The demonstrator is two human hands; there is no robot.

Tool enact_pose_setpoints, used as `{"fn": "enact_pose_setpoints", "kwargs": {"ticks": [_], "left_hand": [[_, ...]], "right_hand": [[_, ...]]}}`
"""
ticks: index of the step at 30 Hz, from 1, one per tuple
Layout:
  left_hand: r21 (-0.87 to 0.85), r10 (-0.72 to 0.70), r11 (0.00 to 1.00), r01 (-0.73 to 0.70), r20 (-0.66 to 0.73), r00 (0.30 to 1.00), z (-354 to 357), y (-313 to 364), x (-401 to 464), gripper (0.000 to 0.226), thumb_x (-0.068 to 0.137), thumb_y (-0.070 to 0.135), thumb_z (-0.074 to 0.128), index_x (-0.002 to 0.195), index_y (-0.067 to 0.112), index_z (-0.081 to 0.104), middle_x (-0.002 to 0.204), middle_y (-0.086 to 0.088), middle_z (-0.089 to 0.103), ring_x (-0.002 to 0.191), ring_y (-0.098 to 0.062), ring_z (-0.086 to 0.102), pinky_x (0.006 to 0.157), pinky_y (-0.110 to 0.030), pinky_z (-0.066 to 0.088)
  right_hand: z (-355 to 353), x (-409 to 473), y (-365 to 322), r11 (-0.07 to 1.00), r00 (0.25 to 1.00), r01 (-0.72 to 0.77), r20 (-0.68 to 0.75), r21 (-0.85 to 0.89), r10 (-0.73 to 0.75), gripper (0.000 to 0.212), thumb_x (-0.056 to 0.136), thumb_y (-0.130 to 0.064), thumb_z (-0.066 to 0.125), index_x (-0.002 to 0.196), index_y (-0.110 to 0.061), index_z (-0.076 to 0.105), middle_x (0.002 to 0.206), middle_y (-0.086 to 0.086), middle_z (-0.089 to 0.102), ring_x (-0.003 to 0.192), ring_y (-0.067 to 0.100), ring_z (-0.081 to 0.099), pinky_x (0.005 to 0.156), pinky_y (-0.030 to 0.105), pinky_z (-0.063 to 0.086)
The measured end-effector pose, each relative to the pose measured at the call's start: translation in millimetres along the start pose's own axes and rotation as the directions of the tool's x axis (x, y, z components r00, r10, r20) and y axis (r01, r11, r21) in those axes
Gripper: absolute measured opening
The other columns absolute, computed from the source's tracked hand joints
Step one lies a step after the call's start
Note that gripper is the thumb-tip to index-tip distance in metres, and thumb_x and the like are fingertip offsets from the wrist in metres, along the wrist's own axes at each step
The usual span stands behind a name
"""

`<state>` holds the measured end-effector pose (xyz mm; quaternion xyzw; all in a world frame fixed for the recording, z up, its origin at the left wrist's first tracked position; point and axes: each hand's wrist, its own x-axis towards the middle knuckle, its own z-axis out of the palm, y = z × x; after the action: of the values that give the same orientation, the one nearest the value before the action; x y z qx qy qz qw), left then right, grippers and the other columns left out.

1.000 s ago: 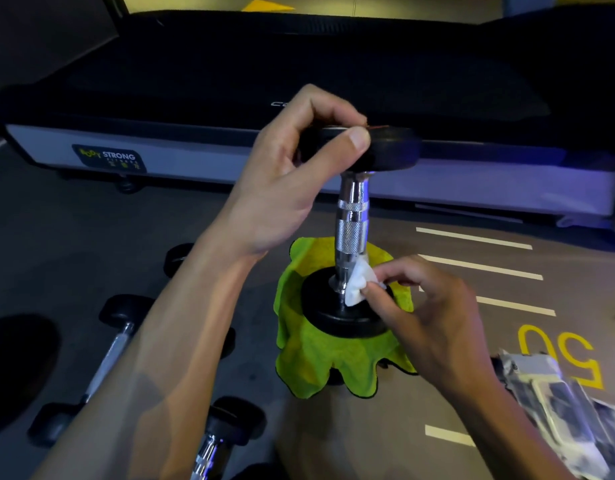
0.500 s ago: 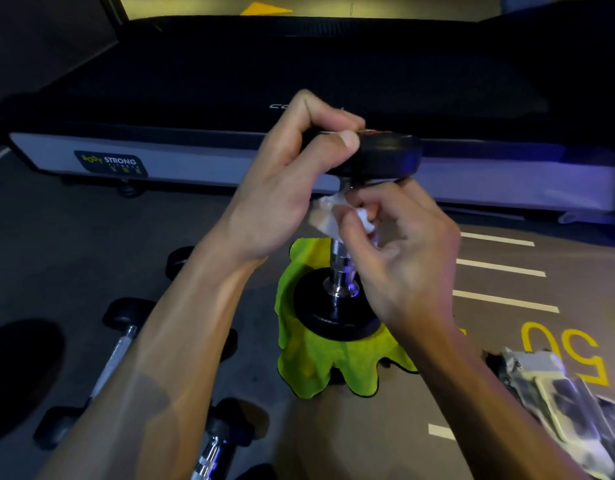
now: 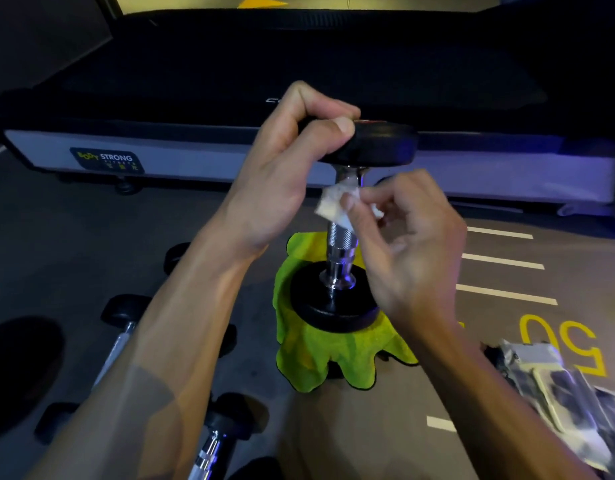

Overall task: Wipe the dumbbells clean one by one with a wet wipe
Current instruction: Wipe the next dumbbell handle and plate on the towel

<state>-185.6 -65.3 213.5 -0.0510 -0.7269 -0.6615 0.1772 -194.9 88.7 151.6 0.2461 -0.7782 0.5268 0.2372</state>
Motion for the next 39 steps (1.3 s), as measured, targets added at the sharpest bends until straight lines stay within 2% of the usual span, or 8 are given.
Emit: {"fn": "enact_pose_setpoints", "kwargs": {"ticks": [3,6,8,12,26,30,33,39], "left_hand": [[0.007,0.0,1.0,0.0,-0.018,1.0,1.4,-1.5,2.0,0.005,0.096,0.022,0.056,0.096,0.024,0.061,0.126,-0.012,0.069,0.11,-0.007,0.06,0.094,-0.023,0.046],[0.008,0.002,1.0,-0.002,-0.008,1.0,3.4,-2.6,2.9,0.006,0.097,0.021,0.056,0.095,0.024,0.061,0.125,-0.011,0.069,0.11,-0.006,0.061,0.093,-0.023,0.046],[0.002,-0.005,1.0,0.005,-0.011,1.0,4.0,-3.8,3.8,0.006,0.097,0.021,0.055,0.097,0.022,0.061,0.125,-0.007,0.069,0.111,-0.006,0.061,0.094,-0.024,0.046],[-0.002,0.001,1.0,-0.002,-0.029,1.0,3.9,-4.0,4.2,0.007,0.096,0.021,0.055,0.099,0.02,0.061,0.124,-0.006,0.069,0.113,-0.009,0.061,0.096,-0.026,0.045],[-0.045,0.047,0.998,-0.048,-0.027,0.999,4.7,-6.1,-1.0,0.005,0.096,0.017,0.056,0.097,0.019,0.06,0.12,-0.003,0.068,0.114,-0.011,0.063,0.098,-0.028,0.048],[-0.015,0.038,0.999,-0.039,-0.022,0.999,2.2,-4.7,-0.8,0.005,0.097,0.018,0.056,0.098,0.02,0.06,0.121,-0.004,0.069,0.114,-0.01,0.063,0.099,-0.028,0.049],[-0.002,0.037,0.999,-0.037,-0.006,0.999,1.8,-4.2,0.8,0.006,0.097,0.018,0.057,0.097,0.022,0.061,0.126,-0.014,0.069,0.115,-0.013,0.063,0.098,-0.028,0.049],[-0.095,0.028,0.995,-0.027,0.007,1.0,-1.1,-9.3,-0.4,0.005,0.093,0.019,0.056,0.096,0.019,0.06,0.123,-0.003,0.066,0.115,-0.008,0.062,0.095,-0.026,0.048]], "right_hand": [[-1.8,-14.7,2.8,0.999,0.998,-0.044,0.034,0.017,0.043,0.013,0.094,-0.013,0.079,0.084,-0.012,0.069,0.087,0.001,0.062,0.078,0.001,0.056,0.07,0.015,0.04],[-6.3,3.9,3.4,0.994,0.989,-0.11,-0.096,0.028,0.112,0.018,0.09,-0.015,0.079,0.083,-0.024,0.065,0.083,0.0,0.064,0.071,0.004,0.056,0.065,0.023,0.046],[-4.4,15.7,0.0,0.968,0.962,-0.196,-0.159,0.158,0.221,0.02,0.087,-0.012,0.08,0.081,-0.023,0.065,0.082,0.001,0.068,0.069,0.009,0.062,0.067,0.032,0.053],[7.5,11.0,-12.4,0.861,0.91,-0.325,-0.12,0.391,0.397,0.025,0.087,-0.015,0.086,0.076,-0.026,0.066,0.073,-0.004,0.073,0.068,0.011,0.069,0.068,0.029,0.056],[7.6,14.8,-13.4,0.708,0.821,-0.417,-0.099,0.57,0.563,0.026,0.088,-0.004,0.08,0.072,-0.018,0.066,0.061,-0.009,0.066,0.057,0.005,0.058,0.058,0.023,0.048],[16.8,10.7,-27.0,0.766,0.885,-0.373,-0.048,0.524,0.464,0.027,0.086,-0.003,0.078,0.07,-0.019,0.063,0.064,-0.005,0.066,0.061,0.008,0.057,0.06,0.026,0.047],[13.3,11.3,-17.8,0.748,0.859,-0.414,-0.049,0.518,0.509,0.027,0.088,-0.004,0.078,0.071,-0.019,0.064,0.063,-0.005,0.066,0.058,0.01,0.057,0.058,0.026,0.047],[-5.2,12.2,3.9,0.732,0.823,-0.411,-0.126,0.543,0.554,0.013,0.094,-0.009,0.077,0.087,-0.011,0.066,0.067,-0.009,0.069,0.062,0.009,0.062,0.059,0.02,0.05]]}}
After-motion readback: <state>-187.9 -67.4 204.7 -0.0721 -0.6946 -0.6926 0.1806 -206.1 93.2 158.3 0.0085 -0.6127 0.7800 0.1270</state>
